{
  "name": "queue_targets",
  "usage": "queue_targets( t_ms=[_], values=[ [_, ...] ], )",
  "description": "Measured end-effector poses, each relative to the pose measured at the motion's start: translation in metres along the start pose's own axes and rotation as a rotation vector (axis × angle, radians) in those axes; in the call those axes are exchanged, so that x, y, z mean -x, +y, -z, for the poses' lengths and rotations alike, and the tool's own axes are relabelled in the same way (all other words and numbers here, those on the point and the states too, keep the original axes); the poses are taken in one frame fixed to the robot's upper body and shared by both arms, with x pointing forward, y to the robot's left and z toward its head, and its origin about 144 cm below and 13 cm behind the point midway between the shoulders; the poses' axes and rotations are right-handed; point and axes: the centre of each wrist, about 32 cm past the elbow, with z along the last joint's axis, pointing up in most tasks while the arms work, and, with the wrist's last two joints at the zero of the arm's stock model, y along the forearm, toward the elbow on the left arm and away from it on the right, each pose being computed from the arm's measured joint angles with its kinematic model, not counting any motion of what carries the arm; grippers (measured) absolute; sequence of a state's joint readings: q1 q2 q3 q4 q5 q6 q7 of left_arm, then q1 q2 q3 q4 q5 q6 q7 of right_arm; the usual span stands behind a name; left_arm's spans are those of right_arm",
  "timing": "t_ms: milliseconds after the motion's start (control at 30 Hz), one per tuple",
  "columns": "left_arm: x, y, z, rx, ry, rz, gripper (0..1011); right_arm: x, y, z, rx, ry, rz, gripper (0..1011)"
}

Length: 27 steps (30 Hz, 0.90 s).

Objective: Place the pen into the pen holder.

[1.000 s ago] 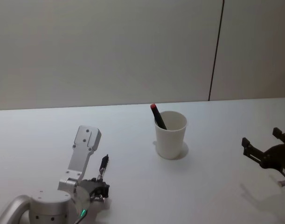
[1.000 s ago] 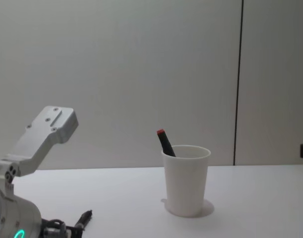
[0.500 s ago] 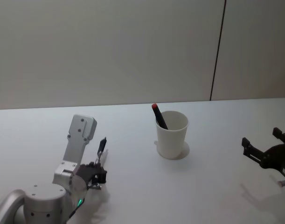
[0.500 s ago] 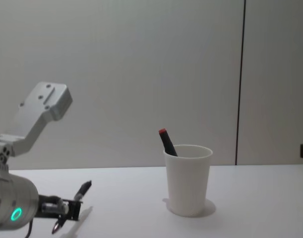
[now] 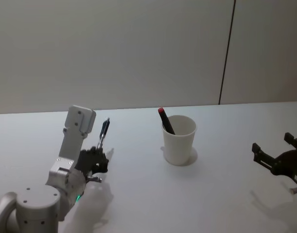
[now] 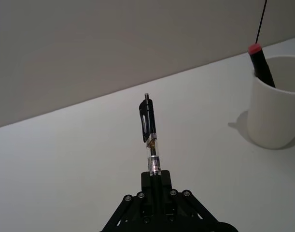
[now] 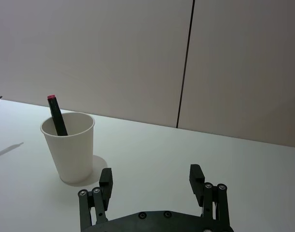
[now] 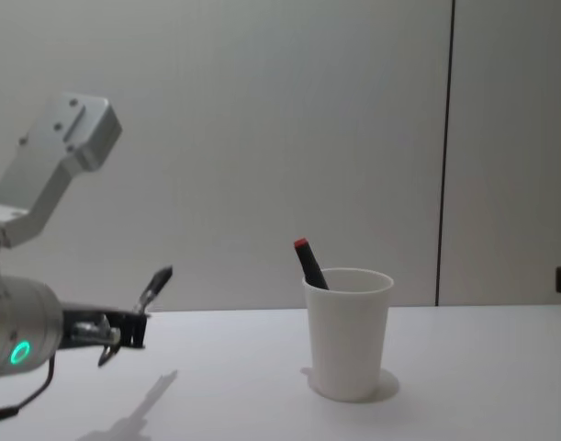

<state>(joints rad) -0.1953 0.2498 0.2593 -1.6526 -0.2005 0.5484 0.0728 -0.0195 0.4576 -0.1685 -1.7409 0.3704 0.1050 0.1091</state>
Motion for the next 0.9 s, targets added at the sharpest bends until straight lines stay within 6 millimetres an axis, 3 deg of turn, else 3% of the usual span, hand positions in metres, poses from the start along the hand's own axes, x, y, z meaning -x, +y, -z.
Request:
queue_targets(
  t_ms=[900],
  values=[
    [-0.033,-0.004,-0.012,0.389,-0.136,0.233,124,0.000,0.000,0.000,0.000,0.000,0.000,1001]
  ],
)
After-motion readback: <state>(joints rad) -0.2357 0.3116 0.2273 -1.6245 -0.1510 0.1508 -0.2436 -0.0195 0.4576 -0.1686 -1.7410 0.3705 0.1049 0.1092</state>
